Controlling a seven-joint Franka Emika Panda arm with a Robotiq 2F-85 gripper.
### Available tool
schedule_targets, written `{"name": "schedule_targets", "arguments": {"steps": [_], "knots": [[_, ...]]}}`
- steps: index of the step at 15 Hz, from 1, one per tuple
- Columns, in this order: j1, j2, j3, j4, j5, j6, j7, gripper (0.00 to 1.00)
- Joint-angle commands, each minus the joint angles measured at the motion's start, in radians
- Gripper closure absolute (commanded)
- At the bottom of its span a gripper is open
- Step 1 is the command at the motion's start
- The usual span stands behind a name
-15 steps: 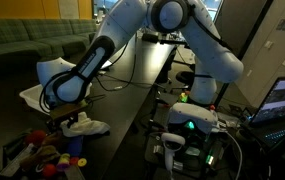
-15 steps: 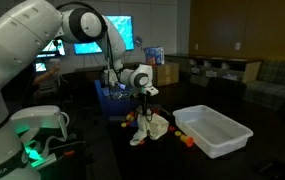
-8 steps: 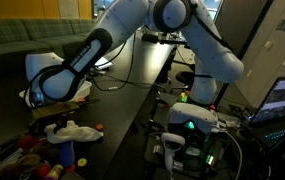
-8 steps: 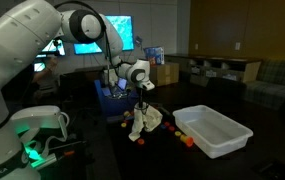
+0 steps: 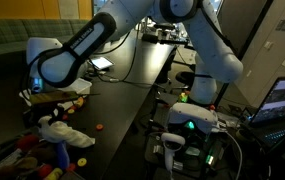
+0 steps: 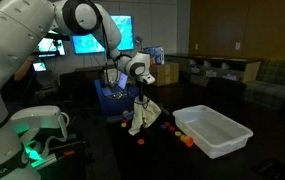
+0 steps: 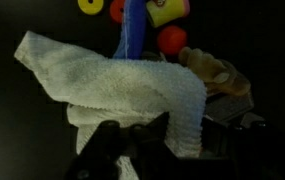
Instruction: Pick up the towel on the right, move the objects in front of the storage container to the left
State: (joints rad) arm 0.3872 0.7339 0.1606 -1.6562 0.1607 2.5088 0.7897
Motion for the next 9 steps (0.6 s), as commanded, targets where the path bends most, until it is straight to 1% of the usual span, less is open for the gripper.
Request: {"name": "schedule_targets", "arguments": {"steps": [1,5,9], "knots": [[-0.100,-0.198,0.036,-0.227,0.074,0.018,-0.143,0.96],[-0.170,-0.351,-0.010,-0.405,0.128,0.024,-0.196,0.96],[-0.236,-0.498,-0.094,-0.571,0.117,0.025,-0.175,0.96]]}}
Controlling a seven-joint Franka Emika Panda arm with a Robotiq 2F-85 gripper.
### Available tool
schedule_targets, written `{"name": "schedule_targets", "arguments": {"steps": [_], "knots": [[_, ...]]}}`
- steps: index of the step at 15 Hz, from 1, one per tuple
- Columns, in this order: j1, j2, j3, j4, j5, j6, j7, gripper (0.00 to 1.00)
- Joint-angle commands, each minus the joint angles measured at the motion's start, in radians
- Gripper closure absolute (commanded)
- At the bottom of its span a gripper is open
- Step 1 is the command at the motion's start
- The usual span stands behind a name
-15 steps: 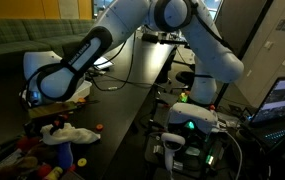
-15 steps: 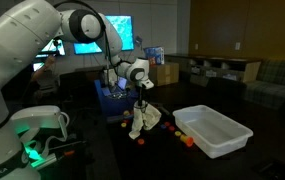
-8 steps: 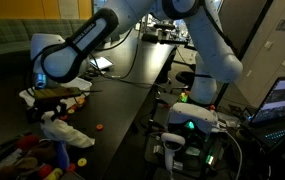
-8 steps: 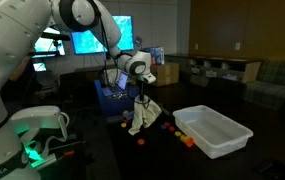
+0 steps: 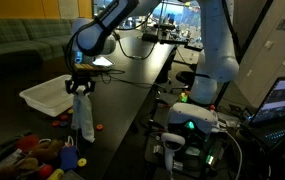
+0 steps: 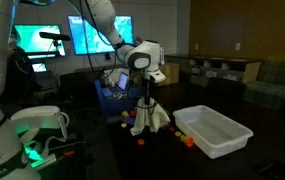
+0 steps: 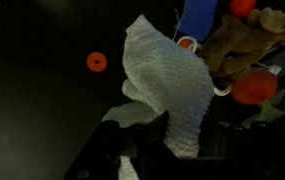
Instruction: Pick up the towel on the right, move the objects in front of the storage container to the left
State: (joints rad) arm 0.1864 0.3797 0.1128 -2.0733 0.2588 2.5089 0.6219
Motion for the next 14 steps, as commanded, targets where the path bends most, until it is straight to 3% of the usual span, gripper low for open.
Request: {"name": "schedule_targets", "arguments": {"steps": [1,3,6,9,14], "knots": [[-0.046,-0.170,-0.073,-0.185,0.002,0.033,0.010,0.96],[-0.063,-0.207,-0.133,-0.228,-0.052,0.047,0.061,0.96],[-0.074,-0.188,-0.222,-0.238,-0.232,0.094,0.187,0.96],[-0.070,-0.083,-0.292,-0.188,-0.403,0.138,0.351,0.96],[-0.029,0.160,-0.331,-0.061,-0.446,0.172,0.521,0.96]]}}
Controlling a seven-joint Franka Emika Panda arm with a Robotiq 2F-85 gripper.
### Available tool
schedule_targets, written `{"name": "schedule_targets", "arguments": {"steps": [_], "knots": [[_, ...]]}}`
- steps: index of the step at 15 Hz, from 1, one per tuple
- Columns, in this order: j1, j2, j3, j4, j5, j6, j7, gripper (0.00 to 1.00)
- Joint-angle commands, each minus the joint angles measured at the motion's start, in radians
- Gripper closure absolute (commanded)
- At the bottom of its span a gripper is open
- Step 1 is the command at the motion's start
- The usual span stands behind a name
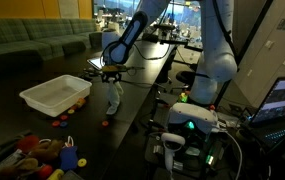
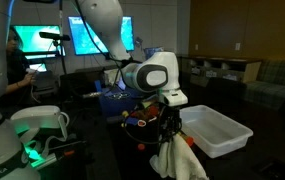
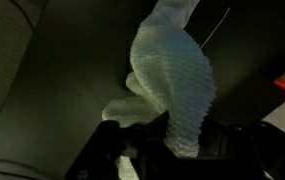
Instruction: Pick up the towel on the right, move the objects in front of the storage container to the left
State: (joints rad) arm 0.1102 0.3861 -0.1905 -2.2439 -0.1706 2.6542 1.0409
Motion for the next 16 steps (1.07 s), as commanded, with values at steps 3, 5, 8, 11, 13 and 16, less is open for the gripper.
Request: {"name": "schedule_targets", "arguments": {"steps": [3,5,8,11,13,16], "knots": [[0.083,0.307,-0.025,0.216,0.018,0.031,0.160,0.96],[0.095,0.384,-0.011,0.290,0.048,0.019,0.178,0.96],[0.110,0.474,0.007,0.394,0.106,0.019,0.198,0.96],[0.123,0.541,0.014,0.479,0.152,0.031,0.210,0.96],[0.131,0.569,0.018,0.524,0.173,0.037,0.217,0.96],[0.150,0.598,0.015,0.581,0.183,0.047,0.227,0.96]]}}
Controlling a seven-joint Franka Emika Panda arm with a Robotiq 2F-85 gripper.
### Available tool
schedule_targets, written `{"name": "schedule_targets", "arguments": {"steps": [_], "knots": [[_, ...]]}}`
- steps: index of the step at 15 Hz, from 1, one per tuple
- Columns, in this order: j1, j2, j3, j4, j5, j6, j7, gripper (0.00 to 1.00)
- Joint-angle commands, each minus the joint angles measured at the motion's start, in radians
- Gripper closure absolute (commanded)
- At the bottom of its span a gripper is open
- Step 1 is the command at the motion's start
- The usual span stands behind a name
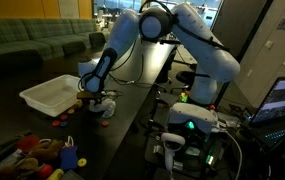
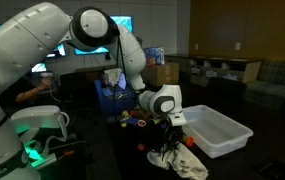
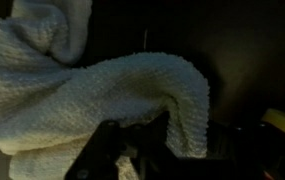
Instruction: Pick up the towel on the right, move the objects in front of the storage container to the left
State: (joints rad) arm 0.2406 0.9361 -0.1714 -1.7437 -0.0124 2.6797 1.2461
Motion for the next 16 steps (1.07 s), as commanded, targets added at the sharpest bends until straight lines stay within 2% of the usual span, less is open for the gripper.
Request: {"name": "schedule_targets", "arguments": {"steps": [1,5,12,16], "knots": [[0.025,0.057,-0.005,0.097,0.024,0.023,0.026,0.96],[0.037,0.076,0.024,0.146,0.020,0.048,0.000,0.96],[0.027,0.088,0.155,0.202,0.030,0.079,-0.152,0.96],[0.050,0.102,0.193,0.236,0.041,0.071,-0.208,0.96]]}}
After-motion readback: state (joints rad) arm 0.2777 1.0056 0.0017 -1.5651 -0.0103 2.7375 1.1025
